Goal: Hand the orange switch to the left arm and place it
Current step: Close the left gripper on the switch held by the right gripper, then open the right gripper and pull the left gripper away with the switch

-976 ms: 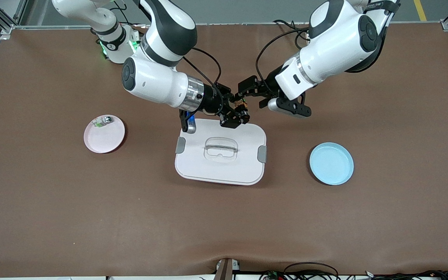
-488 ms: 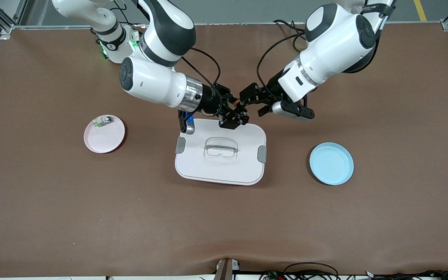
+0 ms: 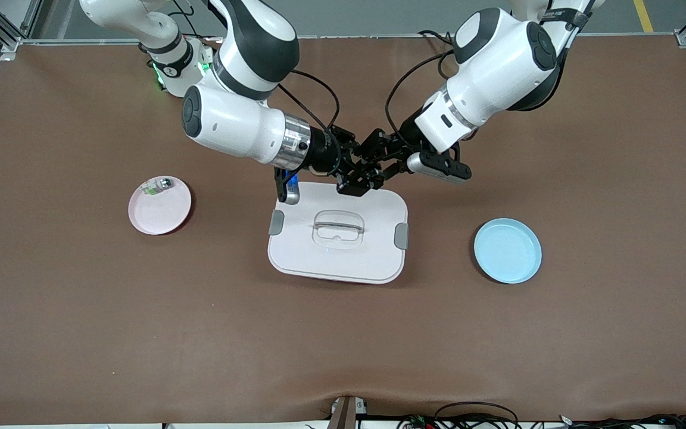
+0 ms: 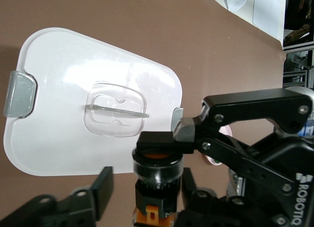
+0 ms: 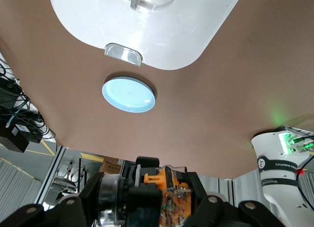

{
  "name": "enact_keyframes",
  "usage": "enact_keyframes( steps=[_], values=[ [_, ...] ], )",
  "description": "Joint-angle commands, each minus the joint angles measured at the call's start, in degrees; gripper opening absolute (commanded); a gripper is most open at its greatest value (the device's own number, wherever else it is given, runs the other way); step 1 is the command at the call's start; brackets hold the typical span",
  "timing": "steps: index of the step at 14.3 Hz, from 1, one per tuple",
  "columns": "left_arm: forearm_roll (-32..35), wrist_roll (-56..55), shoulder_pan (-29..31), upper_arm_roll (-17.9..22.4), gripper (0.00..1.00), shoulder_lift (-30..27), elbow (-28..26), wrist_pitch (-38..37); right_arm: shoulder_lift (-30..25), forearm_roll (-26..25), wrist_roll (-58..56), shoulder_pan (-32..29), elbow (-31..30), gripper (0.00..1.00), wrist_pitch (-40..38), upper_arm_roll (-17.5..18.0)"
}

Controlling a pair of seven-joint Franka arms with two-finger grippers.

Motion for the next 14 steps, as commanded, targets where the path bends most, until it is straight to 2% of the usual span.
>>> enact_keyframes(
  steps=[1,2,4,7,8,9,10,12,13,14],
  values=[
    [-0.7,0.7,-0.2,-0.2,0.22,0.0,-0.5,1.1,0.8,1.2,0.8,-0.1,2.0,0.23,-0.6,0.2],
    [-0.7,0.7,-0.1,-0.2,0.10,0.0,-0.5,1.1,0.8,1.2,0.8,0.0,2.0,0.23,-0.6,0.2],
    [-0.7,0.8,0.0,-0.1,0.00,-0.2,-0.4,1.1,0.8,1.2,0.8,0.0,2.0,0.23,-0.6,0.2],
    [-0.3,0.9,0.6,-0.1,0.00,-0.3,0.0,0.7,0.8,1.2,0.8,0.1,2.0,0.24,-0.6,0.1],
    [-0.2,1.3,0.8,0.0,0.00,-0.3,0.0,0.5,0.8,1.1,0.6,0.1,2.0,0.26,-0.6,0.1],
    [-0.1,1.6,0.8,0.1,0.00,-0.3,0.0,0.5,0.8,1.1,0.4,0.2,2.0,0.32,-0.6,0.1],
    [-0.1,1.6,1.1,0.4,0.00,-0.4,0.0,0.2,0.8,1.1,0.3,0.2,2.0,0.41,-0.6,0.1],
    [3.4,1.6,3.0,0.4,0.00,-0.4,0.2,-2.1,0.8,1.1,0.4,0.2,1.9,0.89,-0.6,0.1],
    [6.6,1.5,4.0,0.5,0.00,-0.4,1.2,-4.1,0.8,1.1,0.4,0.2,1.9,1.00,-0.6,0.1],
    [8.9,1.5,4.7,0.5,0.00,-0.4,2.0,-6.6,0.8,1.1,0.5,0.1,1.9,1.00,-0.6,0.1]
  ],
)
